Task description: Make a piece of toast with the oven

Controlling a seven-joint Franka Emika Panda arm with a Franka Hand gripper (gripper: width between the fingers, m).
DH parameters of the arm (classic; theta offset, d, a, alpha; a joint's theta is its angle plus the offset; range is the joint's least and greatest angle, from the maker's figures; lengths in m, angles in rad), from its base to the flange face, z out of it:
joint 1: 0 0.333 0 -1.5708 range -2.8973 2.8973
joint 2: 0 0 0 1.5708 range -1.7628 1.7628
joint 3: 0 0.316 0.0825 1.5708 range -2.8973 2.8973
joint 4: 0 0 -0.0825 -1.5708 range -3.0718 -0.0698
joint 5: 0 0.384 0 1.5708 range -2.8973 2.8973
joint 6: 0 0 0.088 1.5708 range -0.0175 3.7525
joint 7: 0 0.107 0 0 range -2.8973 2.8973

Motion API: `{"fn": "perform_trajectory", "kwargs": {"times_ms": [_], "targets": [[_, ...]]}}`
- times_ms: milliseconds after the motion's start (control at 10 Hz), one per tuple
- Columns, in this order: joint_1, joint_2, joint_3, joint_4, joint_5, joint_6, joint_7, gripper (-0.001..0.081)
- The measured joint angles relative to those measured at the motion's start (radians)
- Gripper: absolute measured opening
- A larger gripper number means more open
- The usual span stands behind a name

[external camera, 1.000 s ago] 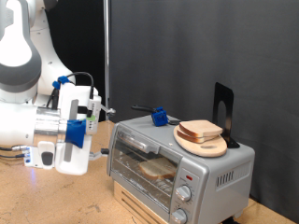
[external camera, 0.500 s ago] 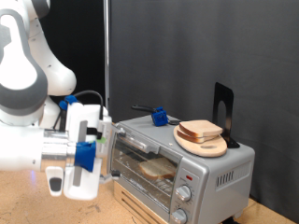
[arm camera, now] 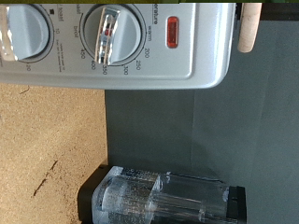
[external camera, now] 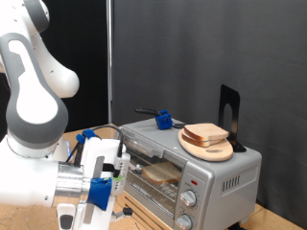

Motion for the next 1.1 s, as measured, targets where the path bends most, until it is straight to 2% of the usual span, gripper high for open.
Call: {"fn": "perform_trajectory", "kwargs": {"times_ms": [300, 500, 800, 1100], "targets": [[0.007, 0.019, -0.007, 0.025, -0.07, -0.032, 0.073, 0.0682], [0.026, 0.078, -0.008, 0.097, -0.106, -0.046, 0.092, 0.0682], [0.076, 0.21, -0.026, 0.254, -0.187, -0.079, 0.118, 0.0682], [0.107, 0.293, -0.047, 0.324, -0.221, -0.072, 0.116, 0.0682]]}}
